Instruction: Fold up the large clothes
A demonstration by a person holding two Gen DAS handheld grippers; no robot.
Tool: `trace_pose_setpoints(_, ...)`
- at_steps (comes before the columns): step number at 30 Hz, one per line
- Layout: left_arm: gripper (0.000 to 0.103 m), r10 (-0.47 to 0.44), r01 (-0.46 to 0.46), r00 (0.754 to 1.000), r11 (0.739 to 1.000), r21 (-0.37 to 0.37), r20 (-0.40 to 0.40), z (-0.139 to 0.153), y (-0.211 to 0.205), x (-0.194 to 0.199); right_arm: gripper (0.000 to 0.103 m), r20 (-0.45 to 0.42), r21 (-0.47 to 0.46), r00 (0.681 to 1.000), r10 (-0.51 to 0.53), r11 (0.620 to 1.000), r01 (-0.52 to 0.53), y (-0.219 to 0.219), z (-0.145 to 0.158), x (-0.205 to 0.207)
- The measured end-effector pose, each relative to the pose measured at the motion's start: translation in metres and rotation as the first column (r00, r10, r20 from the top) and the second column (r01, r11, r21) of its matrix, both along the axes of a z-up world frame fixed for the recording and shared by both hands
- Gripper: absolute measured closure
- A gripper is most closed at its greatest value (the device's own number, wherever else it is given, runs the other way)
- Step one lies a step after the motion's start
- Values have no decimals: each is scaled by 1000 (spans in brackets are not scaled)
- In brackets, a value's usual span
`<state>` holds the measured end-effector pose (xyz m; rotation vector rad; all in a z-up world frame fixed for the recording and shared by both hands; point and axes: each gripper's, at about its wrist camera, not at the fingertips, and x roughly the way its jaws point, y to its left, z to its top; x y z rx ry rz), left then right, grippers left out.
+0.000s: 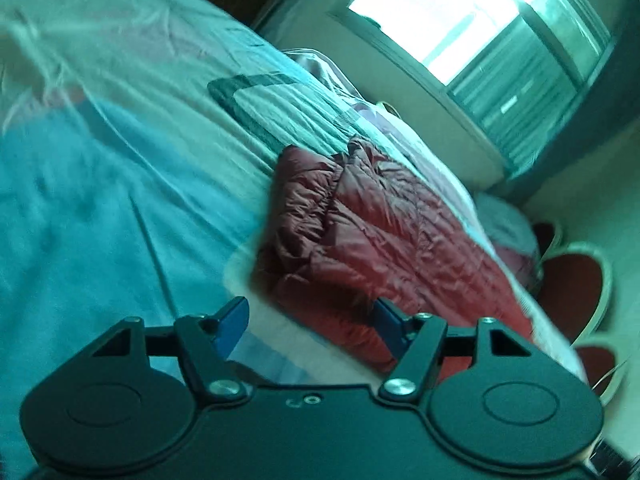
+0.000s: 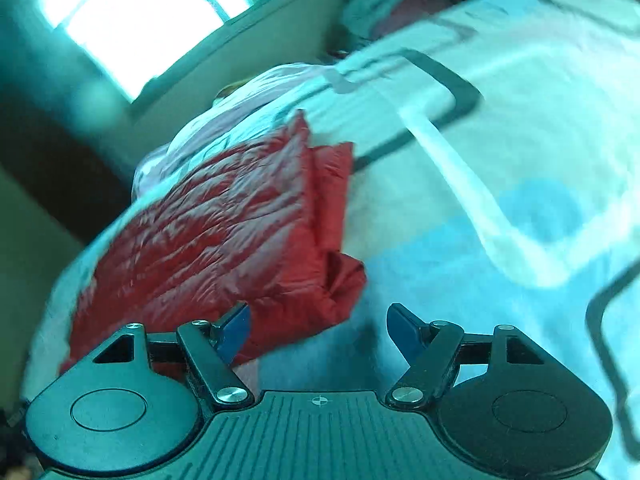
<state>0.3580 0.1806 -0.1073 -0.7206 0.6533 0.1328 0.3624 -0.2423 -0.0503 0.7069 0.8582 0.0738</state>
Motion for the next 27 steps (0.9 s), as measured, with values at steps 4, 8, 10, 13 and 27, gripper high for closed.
trace_pose_setpoints(4,38,27,-25,999,995,-98,18,-8,3,10,29,2,137,999,-38,990,38,-9,-9,7)
trace_pose_setpoints(8,46,48,-45,999,986,-160,21,-16,8,23,29,-21,252,997,-79,964,81,-12,-23,19)
trace_pose_setpoints(10,50,47,-43,999,984,-171,21,-18,10,30,29,-23,265,996,-82,961,85,-11,-26,25)
trace_pose_setpoints(13,53,41,-38,999,987,-158,18,-19,10,40,29,-12,257,997,-80,963,80,-6,-23,32)
trace_pose_setpoints(27,85,-36,35,999,999,42,8,5,-14,50,88,47,143,999,23,989,-30,7,-3,45)
